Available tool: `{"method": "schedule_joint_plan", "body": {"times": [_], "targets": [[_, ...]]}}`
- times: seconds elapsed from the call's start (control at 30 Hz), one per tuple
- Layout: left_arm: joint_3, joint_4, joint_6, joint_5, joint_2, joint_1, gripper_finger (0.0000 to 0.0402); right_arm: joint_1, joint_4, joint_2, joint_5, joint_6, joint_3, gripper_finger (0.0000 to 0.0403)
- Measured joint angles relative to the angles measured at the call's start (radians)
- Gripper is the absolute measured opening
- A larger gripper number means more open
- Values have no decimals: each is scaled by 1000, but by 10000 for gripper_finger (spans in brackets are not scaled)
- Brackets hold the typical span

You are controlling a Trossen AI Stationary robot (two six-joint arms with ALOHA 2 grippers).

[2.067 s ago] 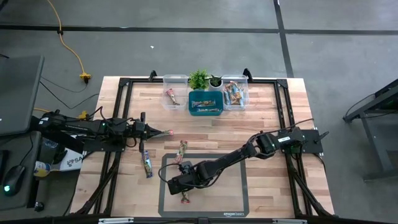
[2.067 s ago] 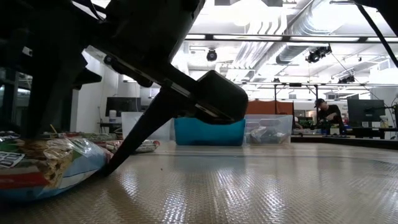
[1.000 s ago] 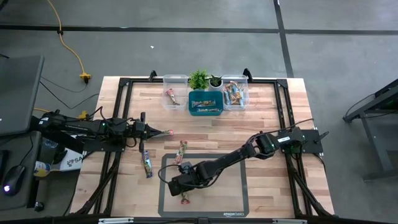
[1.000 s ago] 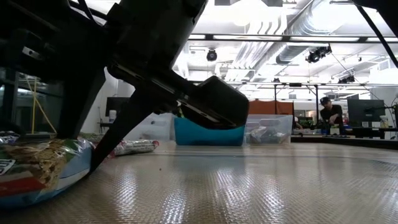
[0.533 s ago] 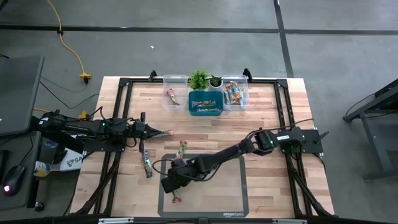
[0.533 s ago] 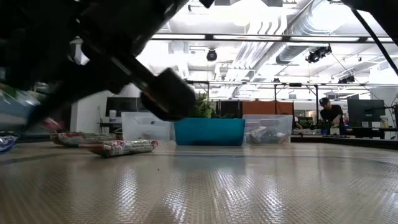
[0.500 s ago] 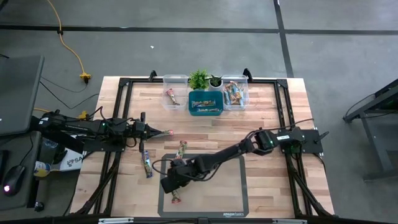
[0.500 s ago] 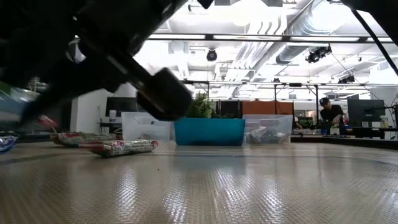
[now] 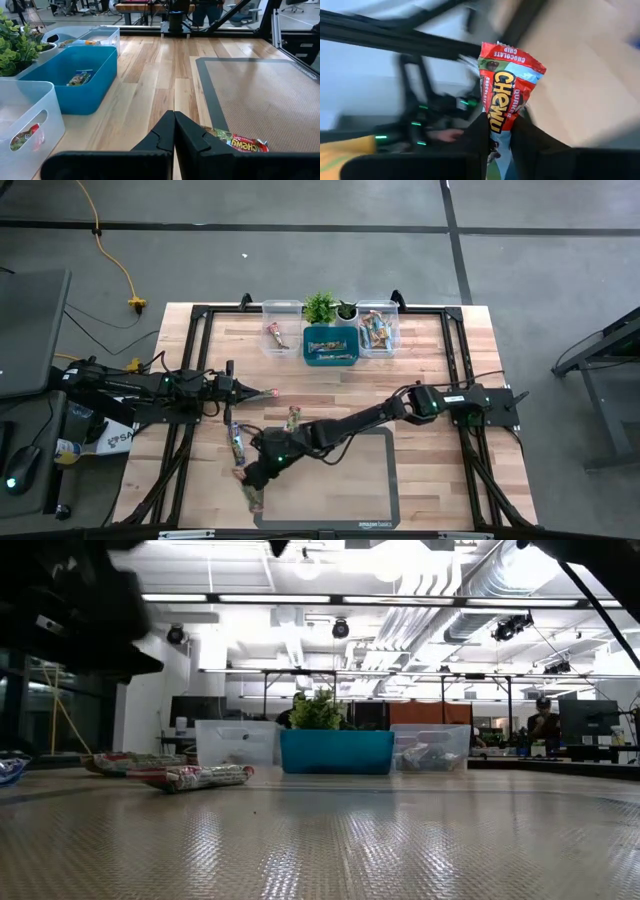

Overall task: Pick and place Granola Bars by type
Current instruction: Put the red granola bar into the left transparent bin

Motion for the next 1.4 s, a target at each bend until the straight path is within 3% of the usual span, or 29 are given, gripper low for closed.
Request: {"method": "schedule_joint_plan", "body": {"times": [0.3,0.73,0.9,1.1,1.4], "targets": [[0,0,0,0,0,0,1,-68,430,-2,19,-105,0,54],[0,0,0,0,0,0,1,-209,754,-8,28,-138,2,55],[0,0,0,0,0,0,1,-265,718,-73,16,-215,2,55],[0,0,0,0,0,0,1,-351,459,-206,34,-371,2,55],[0,0,0,0,0,0,1,-505,13,-347,302,-541,3,55]]}}
